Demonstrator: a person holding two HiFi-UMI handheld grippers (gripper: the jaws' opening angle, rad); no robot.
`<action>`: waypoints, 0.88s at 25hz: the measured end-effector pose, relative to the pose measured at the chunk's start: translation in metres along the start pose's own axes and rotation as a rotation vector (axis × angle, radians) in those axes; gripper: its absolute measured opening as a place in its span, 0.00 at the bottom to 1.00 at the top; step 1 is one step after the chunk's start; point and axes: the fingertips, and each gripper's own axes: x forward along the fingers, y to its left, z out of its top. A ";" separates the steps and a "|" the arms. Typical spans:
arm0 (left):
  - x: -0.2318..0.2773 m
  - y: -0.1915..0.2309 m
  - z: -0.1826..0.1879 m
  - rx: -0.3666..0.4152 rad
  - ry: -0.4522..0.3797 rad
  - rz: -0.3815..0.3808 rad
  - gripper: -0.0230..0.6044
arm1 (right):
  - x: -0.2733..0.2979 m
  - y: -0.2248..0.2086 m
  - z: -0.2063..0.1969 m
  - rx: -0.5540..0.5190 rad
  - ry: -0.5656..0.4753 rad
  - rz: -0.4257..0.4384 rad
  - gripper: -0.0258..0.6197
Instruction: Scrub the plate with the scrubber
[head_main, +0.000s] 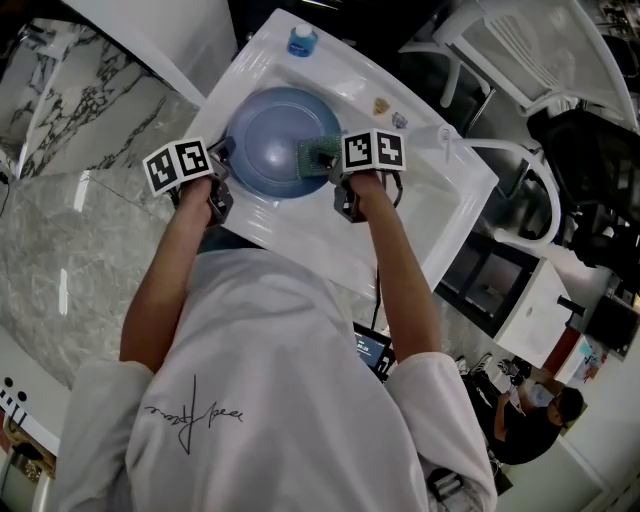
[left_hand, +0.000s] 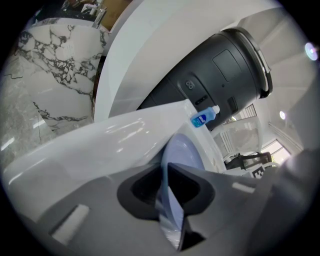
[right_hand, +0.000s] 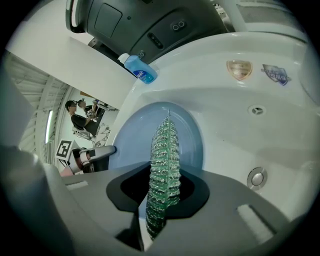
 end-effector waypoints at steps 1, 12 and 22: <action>0.000 0.000 0.000 -0.002 0.001 -0.003 0.19 | -0.002 -0.003 0.001 -0.002 -0.003 -0.011 0.13; -0.001 -0.001 -0.001 0.053 0.013 0.008 0.19 | -0.020 -0.024 0.009 -0.014 -0.050 -0.101 0.13; -0.016 -0.001 -0.001 0.020 -0.023 -0.019 0.19 | -0.021 -0.012 0.012 -0.052 -0.080 -0.104 0.13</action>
